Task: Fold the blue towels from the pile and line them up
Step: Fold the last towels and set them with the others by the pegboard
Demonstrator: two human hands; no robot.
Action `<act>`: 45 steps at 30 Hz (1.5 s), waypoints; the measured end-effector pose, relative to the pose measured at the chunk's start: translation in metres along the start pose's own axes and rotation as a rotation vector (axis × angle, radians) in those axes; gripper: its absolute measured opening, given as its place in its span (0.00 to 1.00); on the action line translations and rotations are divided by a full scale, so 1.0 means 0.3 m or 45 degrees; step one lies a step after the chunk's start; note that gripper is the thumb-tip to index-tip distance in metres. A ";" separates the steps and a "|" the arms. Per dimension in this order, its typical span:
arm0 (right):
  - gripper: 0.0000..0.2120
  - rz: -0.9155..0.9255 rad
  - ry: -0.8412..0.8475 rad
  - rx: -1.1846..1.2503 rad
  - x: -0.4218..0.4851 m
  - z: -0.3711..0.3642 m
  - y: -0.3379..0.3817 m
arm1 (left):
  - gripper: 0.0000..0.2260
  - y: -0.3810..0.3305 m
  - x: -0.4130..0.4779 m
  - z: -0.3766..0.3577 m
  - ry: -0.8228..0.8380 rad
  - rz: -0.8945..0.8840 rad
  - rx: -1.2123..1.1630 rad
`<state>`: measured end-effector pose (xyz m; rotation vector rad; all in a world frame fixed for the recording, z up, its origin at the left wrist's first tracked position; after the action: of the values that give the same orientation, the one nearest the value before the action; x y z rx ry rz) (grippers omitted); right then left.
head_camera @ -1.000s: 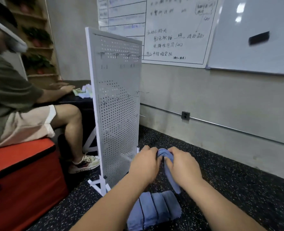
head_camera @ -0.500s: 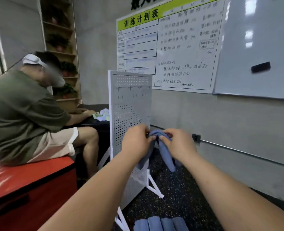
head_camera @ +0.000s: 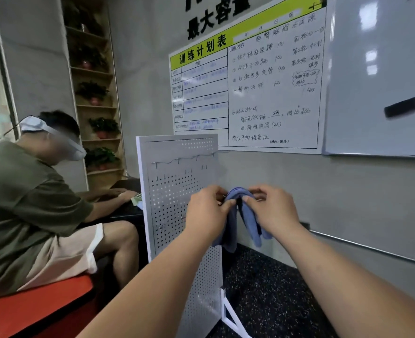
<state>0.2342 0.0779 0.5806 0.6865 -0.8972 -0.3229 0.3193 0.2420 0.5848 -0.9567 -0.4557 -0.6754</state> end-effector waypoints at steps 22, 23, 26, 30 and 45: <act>0.07 0.394 -0.215 0.052 0.988 -0.256 -0.160 | 0.05 -0.005 0.930 -0.234 -0.231 -0.310 0.431; 0.07 0.406 -0.213 0.031 1.014 -0.263 -0.165 | 0.05 -0.004 0.951 -0.245 -0.246 -0.308 0.474; 0.08 0.413 -0.205 0.000 1.080 -0.296 -0.190 | 0.05 0.009 1.002 -0.282 -0.274 -0.270 0.605; 0.08 0.386 -0.140 0.015 1.111 -0.374 -0.241 | 0.05 0.059 1.029 -0.348 -0.292 -0.208 0.808; 0.09 0.185 -0.071 0.143 1.042 -0.536 -0.351 | 0.08 0.140 1.005 -0.398 -0.035 -0.146 0.900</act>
<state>0.5517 -0.0993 0.6303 0.7140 -1.0183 -0.1637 0.5701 0.0597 0.6885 -0.2725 -0.7156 -0.5429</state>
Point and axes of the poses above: each hand's wrist, its own x-axis towards the middle knuckle, its own z-axis out of the back of the hand, y = z × x, the point moved 4 cm from there along x, towards the middle knuckle, and after that the axes turned 2 degrees about -y, right-handed, at the moved point
